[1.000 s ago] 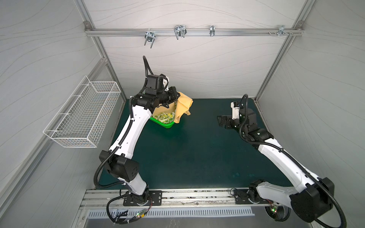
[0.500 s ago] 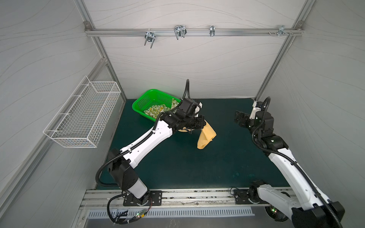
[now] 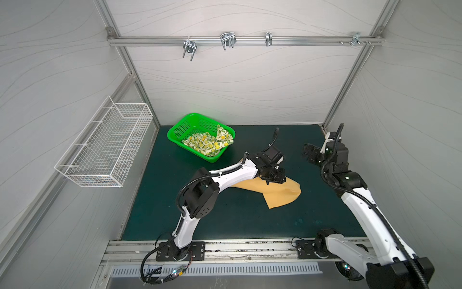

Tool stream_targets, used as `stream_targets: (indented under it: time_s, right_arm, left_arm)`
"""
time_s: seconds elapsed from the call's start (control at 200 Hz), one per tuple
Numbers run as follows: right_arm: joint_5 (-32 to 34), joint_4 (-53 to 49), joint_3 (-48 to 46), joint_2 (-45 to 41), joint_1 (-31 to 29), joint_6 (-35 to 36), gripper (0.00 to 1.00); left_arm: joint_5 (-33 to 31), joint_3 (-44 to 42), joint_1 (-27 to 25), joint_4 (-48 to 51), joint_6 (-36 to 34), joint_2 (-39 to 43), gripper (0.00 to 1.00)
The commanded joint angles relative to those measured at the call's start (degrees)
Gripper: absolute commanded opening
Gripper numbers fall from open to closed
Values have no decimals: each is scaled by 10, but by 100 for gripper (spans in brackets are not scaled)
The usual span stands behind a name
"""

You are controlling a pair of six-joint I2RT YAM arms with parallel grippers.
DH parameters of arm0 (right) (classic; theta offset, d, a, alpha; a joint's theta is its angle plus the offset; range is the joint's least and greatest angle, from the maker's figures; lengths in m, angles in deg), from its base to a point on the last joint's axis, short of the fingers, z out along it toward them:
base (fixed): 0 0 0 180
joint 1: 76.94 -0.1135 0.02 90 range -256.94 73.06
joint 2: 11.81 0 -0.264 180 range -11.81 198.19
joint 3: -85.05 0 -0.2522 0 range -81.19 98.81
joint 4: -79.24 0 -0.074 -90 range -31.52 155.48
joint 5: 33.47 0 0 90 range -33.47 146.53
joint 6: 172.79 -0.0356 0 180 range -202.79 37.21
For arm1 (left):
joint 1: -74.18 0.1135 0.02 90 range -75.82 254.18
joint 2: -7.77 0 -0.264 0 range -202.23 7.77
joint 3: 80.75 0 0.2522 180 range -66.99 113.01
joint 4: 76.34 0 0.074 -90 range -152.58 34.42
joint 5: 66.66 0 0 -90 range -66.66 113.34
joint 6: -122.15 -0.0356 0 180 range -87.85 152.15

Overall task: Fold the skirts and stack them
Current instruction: 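Grasp the tan skirt with the left gripper and pull it onto the table, then grasp the skirt edge with the right gripper and lift it with both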

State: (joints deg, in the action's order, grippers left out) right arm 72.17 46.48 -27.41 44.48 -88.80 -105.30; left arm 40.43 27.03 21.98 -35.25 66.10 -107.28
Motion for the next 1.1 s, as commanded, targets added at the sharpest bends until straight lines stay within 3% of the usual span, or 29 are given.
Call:
stream_targets:
  time_s: [0.0, 0.13, 0.275, 0.44, 0.7, 1.096]
  right_arm:
    - [-26, -25, 14, -1, 0, 11, 99]
    - [-59, -32, 2, 9, -26, 18, 99]
    - [-56, -7, -34, 20, -104, 17, 99]
    - [-47, 27, -70, 46, -196, 13, 99]
    - [-6, 49, -98, 119, -318, 15, 99]
    - [5, 62, -98, 155, -352, 8, 99]
  left_arm:
    - [-35, -59, 27, -45, 21, 107, 83]
    - [-75, -165, 70, -48, 34, 222, 90]
    - [-134, -272, 109, -41, 32, 319, 93]
    - [-132, -381, 174, -74, 48, 370, 93]
    - [-90, -460, 243, -134, 56, 337, 92]
    - [-65, -453, 261, -184, 54, 219, 84]
